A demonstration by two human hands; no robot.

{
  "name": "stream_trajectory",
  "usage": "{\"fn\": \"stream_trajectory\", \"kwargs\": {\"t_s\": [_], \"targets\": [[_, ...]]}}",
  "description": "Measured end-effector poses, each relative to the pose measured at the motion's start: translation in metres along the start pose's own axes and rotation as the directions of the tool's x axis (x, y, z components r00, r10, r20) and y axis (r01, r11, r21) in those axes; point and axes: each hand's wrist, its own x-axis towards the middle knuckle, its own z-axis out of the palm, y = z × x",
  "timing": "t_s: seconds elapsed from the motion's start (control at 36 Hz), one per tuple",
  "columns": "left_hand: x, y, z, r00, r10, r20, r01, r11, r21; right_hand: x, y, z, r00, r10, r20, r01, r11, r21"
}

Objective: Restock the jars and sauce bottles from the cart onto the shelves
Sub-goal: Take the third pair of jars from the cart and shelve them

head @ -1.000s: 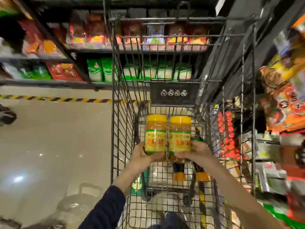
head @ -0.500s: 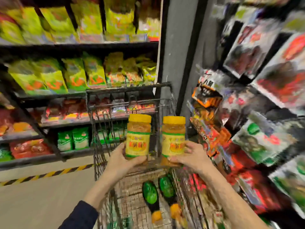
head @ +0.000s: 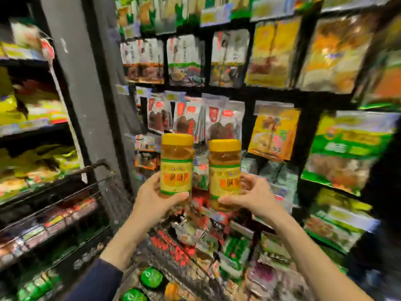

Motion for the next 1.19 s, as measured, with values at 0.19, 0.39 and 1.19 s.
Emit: {"fn": "stream_trajectory", "kwargs": {"t_s": [0.19,0.39,1.19], "targets": [[-0.018,0.074,0.105,0.945,0.183,0.273,-0.142,0.976,-0.162,-0.091,-0.020,-0.113,0.944,-0.041,-0.327,0.019,0.997,-0.069],[-0.067,0.139,0.220,0.807,0.304,0.506,-0.144,0.933,-0.330,-0.207,-0.021,-0.214,0.786,-0.012,-0.618,-0.076,0.990,-0.115],[-0.408,0.339,0.592,0.295,0.524,0.799,0.035,0.829,-0.558,-0.654,-0.010,-0.471,0.209,-0.112,-0.972,-0.351,0.919,-0.181]]}}
